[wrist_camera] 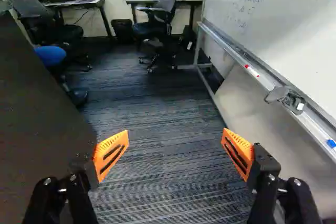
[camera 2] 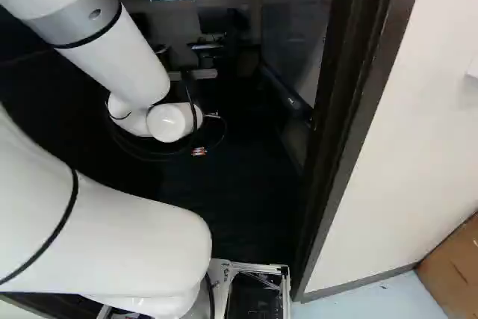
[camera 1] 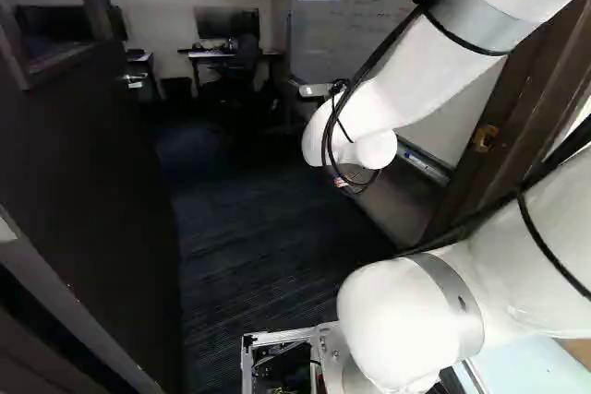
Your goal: Open the door and move inside
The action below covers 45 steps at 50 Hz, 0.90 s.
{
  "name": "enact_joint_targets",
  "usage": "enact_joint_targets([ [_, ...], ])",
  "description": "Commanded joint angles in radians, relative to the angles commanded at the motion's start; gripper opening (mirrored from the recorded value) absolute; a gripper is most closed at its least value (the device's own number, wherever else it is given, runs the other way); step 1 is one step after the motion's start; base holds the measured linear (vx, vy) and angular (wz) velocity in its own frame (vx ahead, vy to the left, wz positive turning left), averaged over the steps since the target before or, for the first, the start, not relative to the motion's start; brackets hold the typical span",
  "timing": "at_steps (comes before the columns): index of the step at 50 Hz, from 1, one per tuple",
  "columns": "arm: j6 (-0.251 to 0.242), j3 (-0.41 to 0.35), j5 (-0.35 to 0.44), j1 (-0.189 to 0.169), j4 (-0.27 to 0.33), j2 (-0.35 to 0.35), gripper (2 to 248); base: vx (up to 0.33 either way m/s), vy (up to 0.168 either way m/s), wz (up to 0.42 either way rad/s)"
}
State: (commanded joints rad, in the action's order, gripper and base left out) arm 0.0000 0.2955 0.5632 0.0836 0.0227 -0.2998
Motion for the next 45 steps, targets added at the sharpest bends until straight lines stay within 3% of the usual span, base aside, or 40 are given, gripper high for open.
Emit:
enact_joint_targets([
  [30, 0.000, 0.000, 0.000, 0.000, 0.000, 0.000, 247, 0.115, 0.036, 0.165],
  [45, 0.000, 0.000, 0.000, 0.000, 0.000, 0.000, 247, 0.056, -0.004, 0.007],
])
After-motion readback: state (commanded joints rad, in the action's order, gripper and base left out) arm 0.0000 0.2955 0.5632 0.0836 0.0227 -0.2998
